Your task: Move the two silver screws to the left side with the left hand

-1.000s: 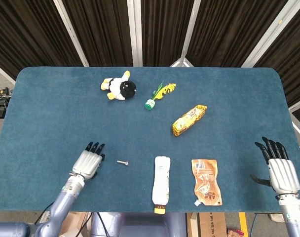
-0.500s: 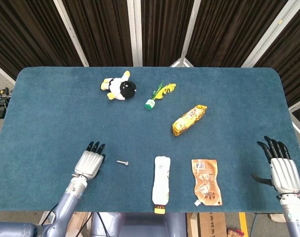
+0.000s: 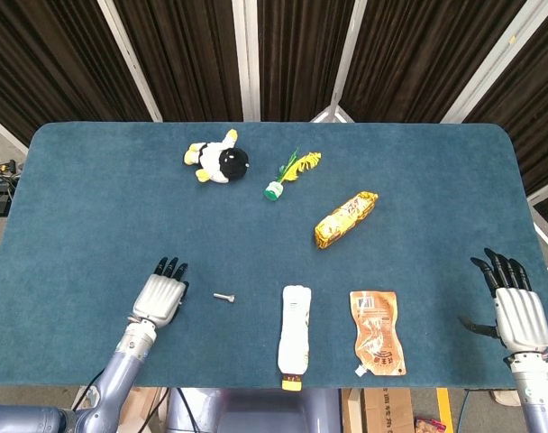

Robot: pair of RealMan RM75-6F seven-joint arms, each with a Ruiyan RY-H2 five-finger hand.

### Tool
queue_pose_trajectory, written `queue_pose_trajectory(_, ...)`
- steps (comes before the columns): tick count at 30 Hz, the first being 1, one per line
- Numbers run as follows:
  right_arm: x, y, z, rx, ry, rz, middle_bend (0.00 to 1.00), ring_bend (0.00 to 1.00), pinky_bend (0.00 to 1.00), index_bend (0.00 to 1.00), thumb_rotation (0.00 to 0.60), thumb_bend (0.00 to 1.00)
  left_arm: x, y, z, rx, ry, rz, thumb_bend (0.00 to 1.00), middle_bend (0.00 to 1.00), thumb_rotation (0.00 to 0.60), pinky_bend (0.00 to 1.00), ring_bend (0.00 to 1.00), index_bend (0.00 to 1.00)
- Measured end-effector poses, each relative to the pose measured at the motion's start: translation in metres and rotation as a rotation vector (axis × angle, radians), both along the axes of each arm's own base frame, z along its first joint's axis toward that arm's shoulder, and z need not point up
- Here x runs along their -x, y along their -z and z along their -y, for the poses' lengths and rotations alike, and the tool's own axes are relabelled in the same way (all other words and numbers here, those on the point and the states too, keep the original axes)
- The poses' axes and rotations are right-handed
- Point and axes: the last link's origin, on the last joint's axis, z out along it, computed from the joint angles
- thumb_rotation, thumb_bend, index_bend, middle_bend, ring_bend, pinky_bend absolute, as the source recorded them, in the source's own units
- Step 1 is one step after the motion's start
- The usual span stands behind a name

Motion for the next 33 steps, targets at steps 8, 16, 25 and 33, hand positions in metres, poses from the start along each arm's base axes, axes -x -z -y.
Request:
queue_pose_trajectory(8, 0.0003, 0.0004, 0.0001, -0.002, 0.003, 0.003, 0.07, 0.02, 0.00, 0.16, 0.600, 0.11, 0.0021, 0.0026, 0.0000, 0.001, -0.004, -0.009, 0.51, 0.09, 0.600, 0.00, 0.00, 0.51)
queue_pose_trajectory(16, 0.0010, 0.0003, 0.0005, -0.004, 0.008, 0.010, 0.07, 0.02, 0.00, 0.16, 0.600, 0.11, 0.0007, 0.0036, -0.0010, 0.004, 0.000, -0.001, 0.52, 0.10, 0.600, 0.00, 0.00, 0.52)
queue_pose_trajectory(25, 0.0020, -0.0022, 0.0006, 0.004, 0.013, 0.017, 0.07, 0.02, 0.00, 0.16, 0.600, 0.11, 0.0036, 0.0043, -0.0015, 0.003, -0.001, -0.017, 0.57, 0.10, 0.600, 0.00, 0.00, 0.54)
queue_pose_trajectory(33, 0.0020, -0.0020, 0.0006, 0.002, 0.013, 0.019, 0.07, 0.02, 0.00, 0.16, 0.600, 0.11, 0.0012, 0.0017, -0.0017, 0.001, -0.005, 0.018, 0.58, 0.11, 0.600, 0.00, 0.00, 0.55)
